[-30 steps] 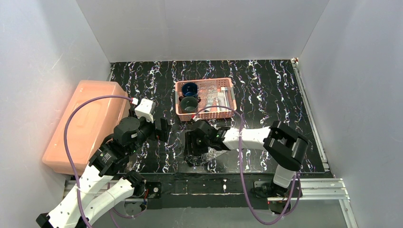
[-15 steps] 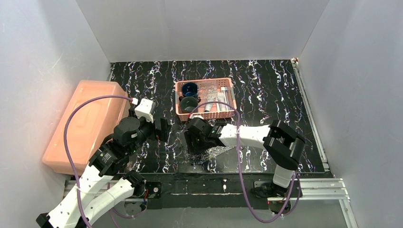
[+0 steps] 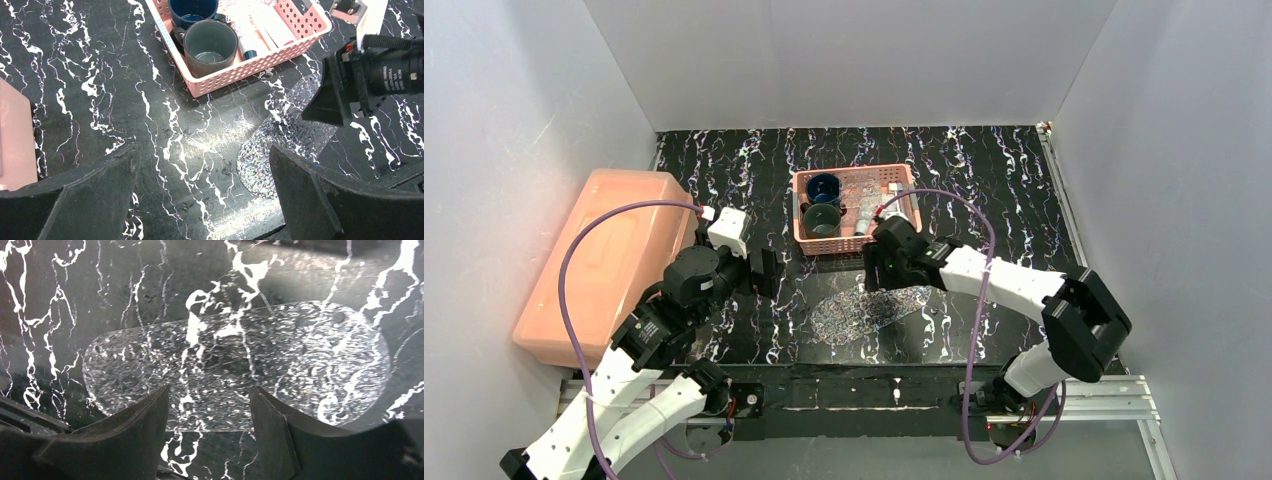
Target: Prepare toiletry sets of a toothbrush and toothpaste on the tray
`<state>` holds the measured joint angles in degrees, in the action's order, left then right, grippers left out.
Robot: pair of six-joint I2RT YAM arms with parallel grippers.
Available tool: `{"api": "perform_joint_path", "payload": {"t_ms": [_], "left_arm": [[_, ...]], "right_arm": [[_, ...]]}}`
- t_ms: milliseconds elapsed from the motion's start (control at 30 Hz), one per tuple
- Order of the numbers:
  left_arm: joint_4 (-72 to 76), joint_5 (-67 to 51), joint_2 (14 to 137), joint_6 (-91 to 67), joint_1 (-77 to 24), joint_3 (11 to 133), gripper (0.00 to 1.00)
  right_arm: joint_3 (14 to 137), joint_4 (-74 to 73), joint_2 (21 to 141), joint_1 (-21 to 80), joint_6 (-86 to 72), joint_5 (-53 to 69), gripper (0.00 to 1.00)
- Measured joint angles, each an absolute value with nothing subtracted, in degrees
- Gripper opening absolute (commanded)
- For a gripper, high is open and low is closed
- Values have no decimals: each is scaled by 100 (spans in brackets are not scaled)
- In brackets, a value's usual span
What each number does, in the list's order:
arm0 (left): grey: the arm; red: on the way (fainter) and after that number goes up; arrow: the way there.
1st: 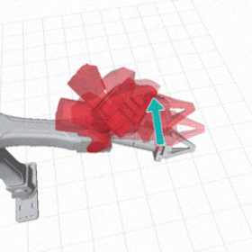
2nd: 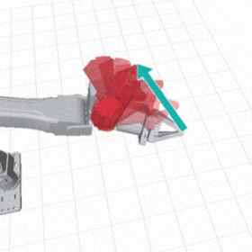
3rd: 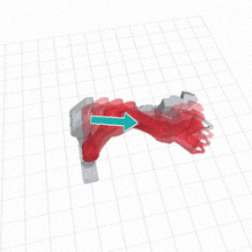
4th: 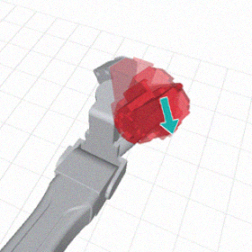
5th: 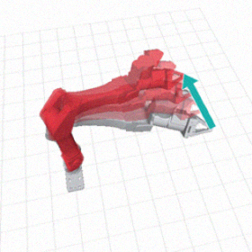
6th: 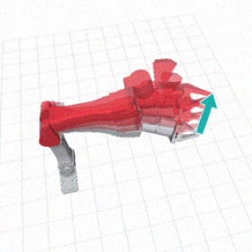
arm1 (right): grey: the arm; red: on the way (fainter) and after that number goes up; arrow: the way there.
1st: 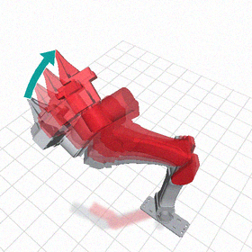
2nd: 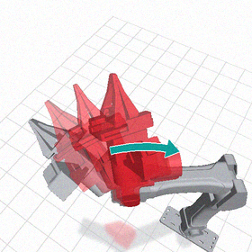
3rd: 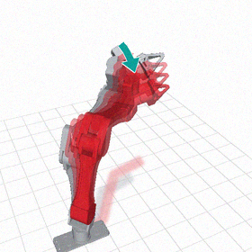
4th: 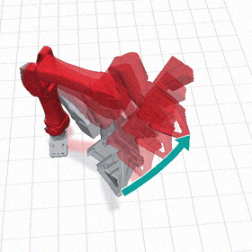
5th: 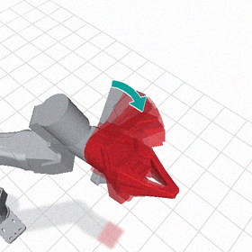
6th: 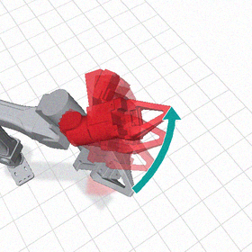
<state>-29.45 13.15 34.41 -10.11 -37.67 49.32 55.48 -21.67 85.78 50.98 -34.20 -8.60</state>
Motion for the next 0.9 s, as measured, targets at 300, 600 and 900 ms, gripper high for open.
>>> {"api": "perform_joint_path", "payload": {"t_ms": [300, 600, 900], "left_arm": [[-2947, 1315, 3446, -1011, -3767, 4932, 99], [-2947, 1315, 3448, -1009, -3767, 4932, 99], [-2958, 1315, 3446, -1009, -3767, 4932, 99]], "right_arm": [[5194, -2147, 8296, 4259, -3068, -506, 69], [4904, -1885, 8296, 3671, -2827, -172, 69], [4764, -1636, 8473, 3483, -2770, 143, 69]]}}
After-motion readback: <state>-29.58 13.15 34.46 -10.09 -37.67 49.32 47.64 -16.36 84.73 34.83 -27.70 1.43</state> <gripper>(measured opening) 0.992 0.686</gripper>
